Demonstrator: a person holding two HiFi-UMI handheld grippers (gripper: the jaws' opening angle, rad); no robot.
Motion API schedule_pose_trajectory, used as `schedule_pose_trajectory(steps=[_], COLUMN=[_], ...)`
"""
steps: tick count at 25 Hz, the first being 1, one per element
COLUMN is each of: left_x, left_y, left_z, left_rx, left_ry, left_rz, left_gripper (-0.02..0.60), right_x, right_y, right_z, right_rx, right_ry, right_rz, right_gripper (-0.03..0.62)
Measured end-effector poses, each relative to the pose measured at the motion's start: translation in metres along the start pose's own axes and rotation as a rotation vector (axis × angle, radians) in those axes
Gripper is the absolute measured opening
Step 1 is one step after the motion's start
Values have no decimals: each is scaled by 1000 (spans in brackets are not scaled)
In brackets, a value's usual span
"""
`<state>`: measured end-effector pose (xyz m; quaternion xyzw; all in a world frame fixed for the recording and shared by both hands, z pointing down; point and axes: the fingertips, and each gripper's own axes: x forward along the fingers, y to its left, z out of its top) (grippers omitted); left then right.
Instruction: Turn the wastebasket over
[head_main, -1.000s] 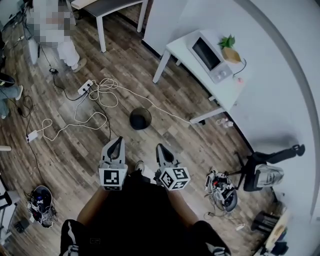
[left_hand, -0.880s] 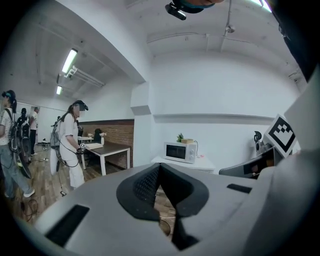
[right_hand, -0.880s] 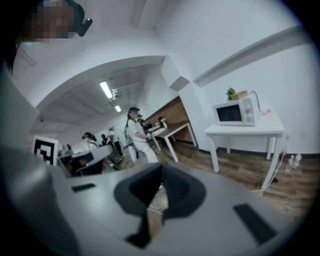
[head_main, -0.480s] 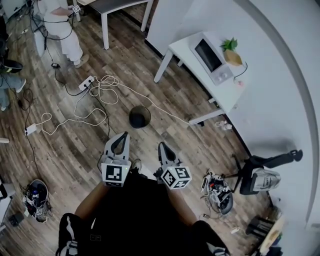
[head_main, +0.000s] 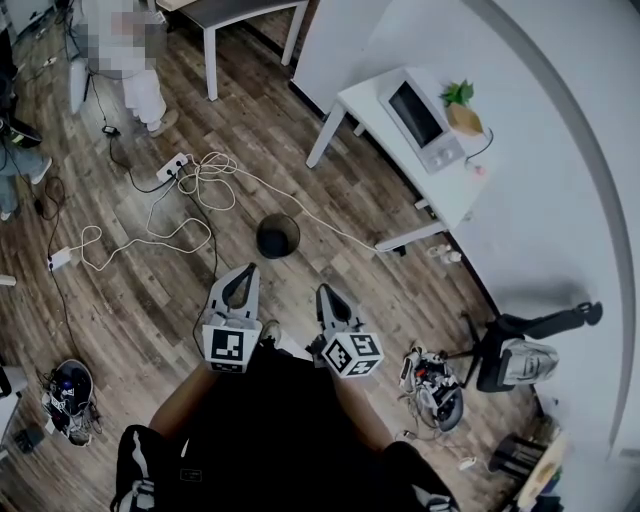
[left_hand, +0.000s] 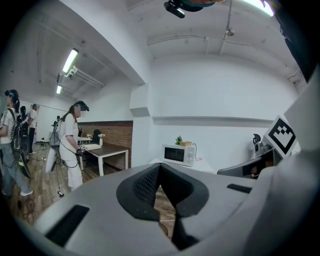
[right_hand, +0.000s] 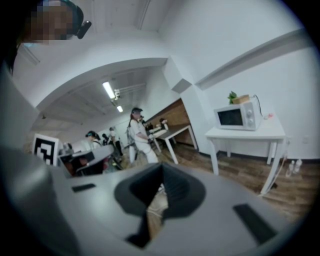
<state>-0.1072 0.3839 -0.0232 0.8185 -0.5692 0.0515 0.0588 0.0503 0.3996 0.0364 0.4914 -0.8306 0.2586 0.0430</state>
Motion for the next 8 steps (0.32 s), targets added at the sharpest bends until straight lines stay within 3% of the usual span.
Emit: schedule_pose_trajectory(steps=[8], left_x=[3], left_y=[-2], left_z=[0], left_rx=[-1], left_ry=[-3], left_rz=[-2], left_gripper=[32], right_x=[2], right_y=[-3], right_z=[1], right_rx=[-8], right_ry=[1], right_rz=[-4], right_gripper=[31])
